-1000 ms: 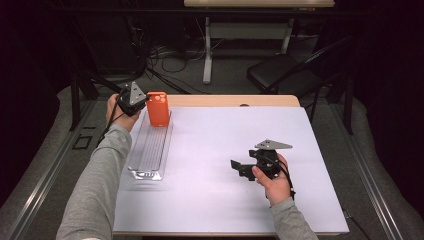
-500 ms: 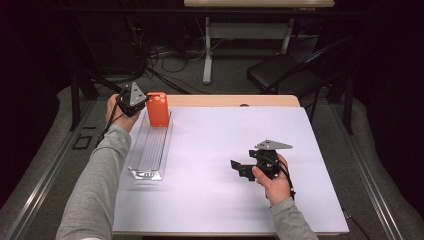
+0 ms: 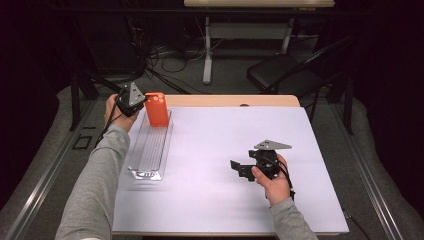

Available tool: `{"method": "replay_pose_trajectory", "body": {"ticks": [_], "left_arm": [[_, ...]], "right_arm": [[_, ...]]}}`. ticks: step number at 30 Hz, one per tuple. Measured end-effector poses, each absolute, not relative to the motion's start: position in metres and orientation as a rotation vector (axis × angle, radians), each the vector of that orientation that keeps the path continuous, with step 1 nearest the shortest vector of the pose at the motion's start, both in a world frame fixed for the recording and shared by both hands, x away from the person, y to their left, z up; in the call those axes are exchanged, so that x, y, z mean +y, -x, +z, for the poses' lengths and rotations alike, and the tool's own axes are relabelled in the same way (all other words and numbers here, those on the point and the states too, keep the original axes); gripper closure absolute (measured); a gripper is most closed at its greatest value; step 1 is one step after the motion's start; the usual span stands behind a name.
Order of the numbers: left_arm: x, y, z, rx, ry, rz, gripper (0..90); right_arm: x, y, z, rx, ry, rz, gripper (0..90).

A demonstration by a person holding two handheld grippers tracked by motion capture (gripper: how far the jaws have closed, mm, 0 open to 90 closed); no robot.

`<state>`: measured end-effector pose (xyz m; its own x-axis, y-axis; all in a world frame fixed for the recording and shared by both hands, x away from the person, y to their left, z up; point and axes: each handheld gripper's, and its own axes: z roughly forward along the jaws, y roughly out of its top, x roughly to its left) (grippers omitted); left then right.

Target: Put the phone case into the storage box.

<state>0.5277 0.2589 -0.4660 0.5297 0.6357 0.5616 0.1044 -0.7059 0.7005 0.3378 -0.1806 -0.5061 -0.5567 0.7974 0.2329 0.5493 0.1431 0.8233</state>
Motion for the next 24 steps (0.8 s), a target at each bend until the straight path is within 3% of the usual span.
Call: {"method": "replay_pose_trajectory", "body": {"ticks": [24], "left_arm": [[0.2592, -0.5276, -0.4661, 0.622, -2.155, 1.120, 77.6]], "right_arm": [[-0.1802, -0.3376, -0.5068, 2.164, -1.317, 1.373, 15.1]]}}
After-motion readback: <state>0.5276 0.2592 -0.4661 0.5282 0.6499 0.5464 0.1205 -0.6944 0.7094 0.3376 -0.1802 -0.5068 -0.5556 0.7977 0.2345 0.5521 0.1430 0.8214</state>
